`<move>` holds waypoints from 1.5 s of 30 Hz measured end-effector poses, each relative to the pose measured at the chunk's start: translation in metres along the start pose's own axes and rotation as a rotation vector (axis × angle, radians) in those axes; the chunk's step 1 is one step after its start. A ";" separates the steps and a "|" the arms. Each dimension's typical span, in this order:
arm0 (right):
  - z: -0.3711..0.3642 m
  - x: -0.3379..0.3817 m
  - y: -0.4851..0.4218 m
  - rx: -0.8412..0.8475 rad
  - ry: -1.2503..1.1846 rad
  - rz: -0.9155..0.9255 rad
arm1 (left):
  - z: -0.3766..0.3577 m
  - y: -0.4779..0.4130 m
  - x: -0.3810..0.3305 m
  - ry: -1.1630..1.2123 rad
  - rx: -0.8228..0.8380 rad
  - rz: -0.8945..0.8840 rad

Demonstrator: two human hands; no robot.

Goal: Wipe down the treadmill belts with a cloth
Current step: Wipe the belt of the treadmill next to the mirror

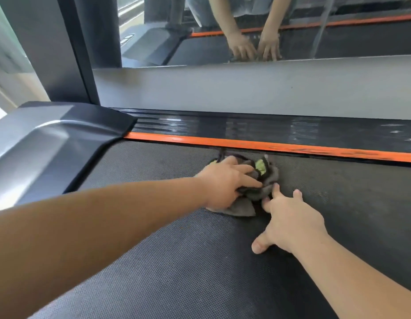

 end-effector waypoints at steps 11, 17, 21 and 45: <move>-0.001 -0.004 0.002 -0.001 -0.063 -0.036 | -0.004 0.027 -0.015 0.116 -0.040 -0.053; -0.002 -0.002 -0.001 0.001 -0.008 -0.009 | -0.019 0.035 0.066 -0.015 -0.044 0.569; 0.000 0.000 0.000 -0.015 -0.025 -0.001 | -0.011 0.089 -0.039 0.061 -0.174 -0.032; 0.002 0.000 -0.001 -0.046 0.017 -0.035 | -0.024 0.136 -0.073 0.028 -0.172 0.310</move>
Point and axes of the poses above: each hand's wrist, its own y-axis away from the middle knuckle, its own z-axis out of the back of the hand, x = y × z, the point moved 9 cm from there along -y, towards the middle knuckle, and after that the axes turned 9 degrees about -y, right-handed, at the moved point
